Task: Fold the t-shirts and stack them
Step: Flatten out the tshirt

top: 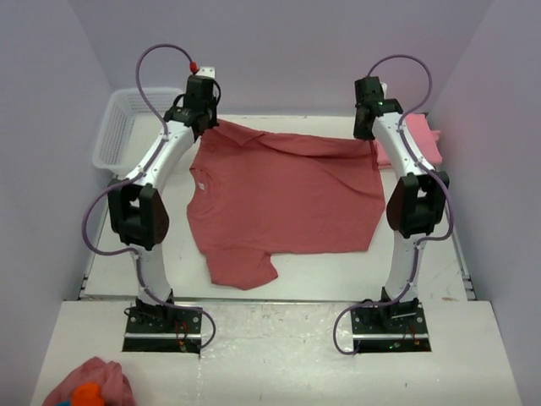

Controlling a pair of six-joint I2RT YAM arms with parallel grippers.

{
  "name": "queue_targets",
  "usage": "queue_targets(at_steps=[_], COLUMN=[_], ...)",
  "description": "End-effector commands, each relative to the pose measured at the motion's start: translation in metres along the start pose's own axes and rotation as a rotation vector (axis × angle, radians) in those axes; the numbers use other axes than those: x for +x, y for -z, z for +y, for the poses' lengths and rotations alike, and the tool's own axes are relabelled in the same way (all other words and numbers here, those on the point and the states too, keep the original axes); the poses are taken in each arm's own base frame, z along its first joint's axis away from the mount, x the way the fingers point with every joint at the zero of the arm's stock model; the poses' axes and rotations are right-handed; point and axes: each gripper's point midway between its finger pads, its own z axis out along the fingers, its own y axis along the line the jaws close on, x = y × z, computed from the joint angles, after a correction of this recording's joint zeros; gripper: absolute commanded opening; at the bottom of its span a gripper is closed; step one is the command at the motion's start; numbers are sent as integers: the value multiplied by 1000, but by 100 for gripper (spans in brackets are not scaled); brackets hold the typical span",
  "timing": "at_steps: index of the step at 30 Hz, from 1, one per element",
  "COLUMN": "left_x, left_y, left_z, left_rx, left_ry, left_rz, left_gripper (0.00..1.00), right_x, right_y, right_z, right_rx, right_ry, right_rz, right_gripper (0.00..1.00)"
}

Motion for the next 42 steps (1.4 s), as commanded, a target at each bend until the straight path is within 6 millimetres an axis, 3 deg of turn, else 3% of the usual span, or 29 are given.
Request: queue_targets(at_steps=[1, 3, 4, 5, 6, 7, 8, 9, 11, 12, 14, 15, 17, 18, 21, 22, 23, 26, 29, 30, 32, 33, 34, 35, 37, 38, 39, 40, 42], left_x=[-97, -113, -122, -140, -146, -159, -165, -170, -180, -180, -180, -176, -173, -169, -171, -179, -184, -210, -232, -243, -258, -267, -274, -280, -287, -289, -299, -303, -312], left_y=[109, 147, 169, 216, 244, 294, 324, 354, 431, 456, 520, 549, 585, 602, 624, 626, 624, 600, 561, 529, 501, 457, 448, 411, 379, 343, 339, 325, 292], left_z=[12, 8, 6, 11, 7, 12, 13, 15, 35, 38, 52, 56, 63, 64, 69, 69, 70, 65, 59, 53, 53, 41, 41, 33, 31, 21, 31, 31, 35], left_rx=[89, 134, 157, 194, 238, 305, 350, 407, 470, 509, 583, 632, 689, 725, 755, 752, 740, 687, 605, 553, 471, 423, 388, 339, 287, 285, 268, 262, 257], left_ry=[128, 109, 100, 110, 98, 109, 125, 127, 160, 157, 162, 153, 168, 157, 183, 188, 188, 196, 203, 213, 199, 187, 167, 160, 131, 110, 116, 115, 104], left_rz=[-298, -367, -406, -494, -541, -631, -681, -731, -864, -906, -1013, -1060, -1112, -1137, -1179, -1189, -1190, -1182, -1183, -1147, -1137, -1076, -1081, -1046, -1034, -1000, -1028, -1023, -1026], left_gripper=[0, 0, 0, 0, 0, 0, 0, 0, 0, 0, 0, 0, 0, 0, 0, 0, 0, 0, 0, 0, 0, 0, 0, 0, 0, 0, 0, 0, 0], right_x=[-39, -33, -41, -40, -37, -42, -43, -40, -44, -40, -35, -28, -18, -14, -8, -10, -14, -44, -84, -106, -131, -153, -166, -180, -205, -217, -226, -238, -251], right_y=[81, 107, 144, 166, 183, 230, 255, 298, 350, 374, 433, 448, 493, 504, 540, 545, 565, 555, 539, 531, 534, 513, 516, 509, 465, 448, 436, 415, 395], right_z=[-7, -10, -18, -15, -17, -23, -27, -35, -50, -53, -80, -87, -109, -116, -134, -136, -148, -138, -130, -117, -115, -89, -89, -86, -63, -68, -66, -55, -60], right_rx=[-72, -84, -109, -120, -128, -162, -187, -240, -301, -342, -459, -498, -608, -635, -712, -719, -731, -636, -490, -454, -386, -366, -333, -300, -260, -233, -232, -240, -211], right_ry=[-56, -50, -67, -57, -48, -63, -73, -83, -116, -118, -171, -178, -208, -214, -228, -219, -223, -172, -144, -132, -127, -96, -76, -78, -50, -47, -48, -43, -42], right_rz=[-172, -199, -267, -300, -326, -417, -461, -527, -615, -651, -748, -763, -841, -862, -939, -948, -1009, -1043, -1134, -1155, -1209, -1196, -1234, -1258, -1223, -1223, -1220, -1209, -1211], right_gripper=[0, 0, 0, 0, 0, 0, 0, 0, 0, 0, 0, 0, 0, 0, 0, 0, 0, 0, 0, 0, 0, 0, 0, 0, 0, 0, 0, 0, 0])
